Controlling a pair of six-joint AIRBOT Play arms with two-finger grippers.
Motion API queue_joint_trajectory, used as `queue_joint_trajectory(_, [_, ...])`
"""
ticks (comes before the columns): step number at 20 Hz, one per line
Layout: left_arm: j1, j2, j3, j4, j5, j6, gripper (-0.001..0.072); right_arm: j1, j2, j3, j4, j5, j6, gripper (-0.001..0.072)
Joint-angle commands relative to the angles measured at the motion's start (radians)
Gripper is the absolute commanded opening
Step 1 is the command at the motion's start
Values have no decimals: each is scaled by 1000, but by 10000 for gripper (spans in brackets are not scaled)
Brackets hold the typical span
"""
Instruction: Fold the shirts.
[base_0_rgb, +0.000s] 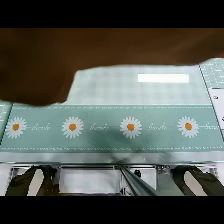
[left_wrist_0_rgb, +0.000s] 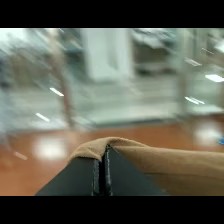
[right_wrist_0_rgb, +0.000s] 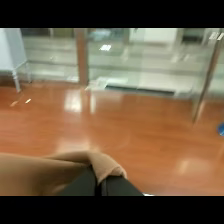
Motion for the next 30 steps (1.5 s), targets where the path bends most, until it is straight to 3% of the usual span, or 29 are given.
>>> queue_joint_trajectory(1, [-29, 119, 29, 192, -70, -28, 21, 1, 130, 13, -90, 109, 22, 20])
queue_joint_trajectory(4, [-154, 147, 29, 283, -111, -43, 21, 1, 174, -1, -154, 177, 49, 20])
queue_joint_trajectory(6, [-217, 137, 15, 370, -185, -117, 21, 1, 189, -56, -152, 216, 52, 20])
queue_joint_trajectory(10, [-248, 122, -258, 330, -190, -167, 21, 1, 188, -308, -90, 263, 60, 20])
queue_joint_trajectory(16, [-248, -132, -638, 251, 13, -167, 21, 1, 111, -850, -61, -58, 13, 20])
queue_joint_trajectory(19, [-258, -378, -632, 182, 155, -168, 21, 1, -109, -934, -34, -221, -27, 20])
queue_joint_trajectory(23, [-291, -710, -501, 171, 232, -280, 21, 2, -505, -834, 69, -375, -35, 20])
queue_joint_trajectory(27, [-300, -968, -303, 84, 241, -298, 22, 2, -878, -555, 239, -372, -33, 20])
queue_joint_trajectory(30, [-300, -1047, -251, -9, 233, -298, 22, 2, -1015, -437, 329, -305, -31, 20])
